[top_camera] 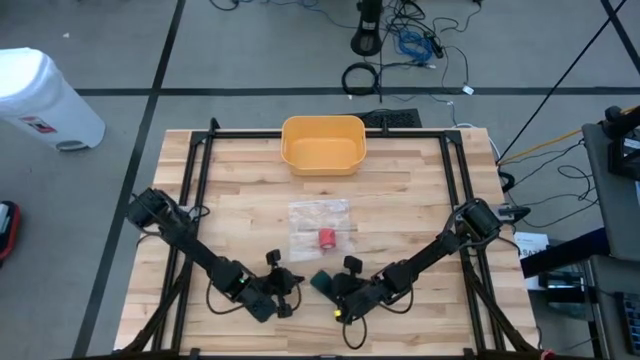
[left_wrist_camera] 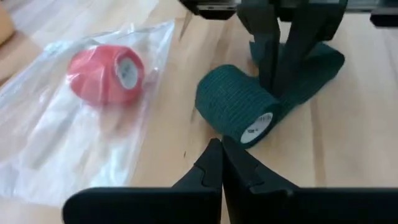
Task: Roll bandage
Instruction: Roll the green bandage
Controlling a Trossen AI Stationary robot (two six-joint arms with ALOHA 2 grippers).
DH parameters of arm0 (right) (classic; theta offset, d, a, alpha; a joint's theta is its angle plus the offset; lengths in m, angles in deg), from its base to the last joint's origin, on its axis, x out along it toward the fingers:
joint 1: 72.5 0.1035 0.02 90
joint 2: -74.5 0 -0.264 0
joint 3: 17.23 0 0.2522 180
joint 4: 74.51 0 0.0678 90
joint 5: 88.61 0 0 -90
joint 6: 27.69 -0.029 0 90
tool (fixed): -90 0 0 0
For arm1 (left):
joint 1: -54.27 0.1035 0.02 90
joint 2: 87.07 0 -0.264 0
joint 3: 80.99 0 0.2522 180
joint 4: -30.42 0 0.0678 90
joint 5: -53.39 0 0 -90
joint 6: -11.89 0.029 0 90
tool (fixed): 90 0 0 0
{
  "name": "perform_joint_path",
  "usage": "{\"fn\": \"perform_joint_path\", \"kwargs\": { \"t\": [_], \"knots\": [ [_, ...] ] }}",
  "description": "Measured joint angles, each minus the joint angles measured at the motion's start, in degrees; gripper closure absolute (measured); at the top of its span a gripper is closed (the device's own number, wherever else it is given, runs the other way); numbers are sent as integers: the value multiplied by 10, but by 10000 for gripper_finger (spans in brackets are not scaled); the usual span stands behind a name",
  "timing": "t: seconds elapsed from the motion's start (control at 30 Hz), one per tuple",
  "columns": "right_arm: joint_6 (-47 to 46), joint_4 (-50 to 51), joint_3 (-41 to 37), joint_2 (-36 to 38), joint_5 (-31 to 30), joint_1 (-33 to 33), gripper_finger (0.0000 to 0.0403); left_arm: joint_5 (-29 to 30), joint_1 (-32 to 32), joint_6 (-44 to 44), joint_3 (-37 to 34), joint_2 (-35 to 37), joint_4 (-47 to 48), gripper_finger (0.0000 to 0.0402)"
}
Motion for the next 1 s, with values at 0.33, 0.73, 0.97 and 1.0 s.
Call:
{"fn": "perform_joint_path", "kwargs": {
  "t": [0.33, 0.73, 0.97, 1.0],
  "knots": [
    [14, 21, 0, 3, -30, 4, 391, 16, -10, -20, 0, -41, -70, 252],
    [13, -3, 0, 3, -21, 2, 388, 16, 22, -57, 5, -73, -81, 129],
    [26, -30, 0, 3, -8, 2, 388, 33, 35, -36, 6, -73, -77, 174],
    [31, -35, 0, 4, -8, 2, 388, 33, 38, -35, 6, -73, -77, 182]
  ]
}}
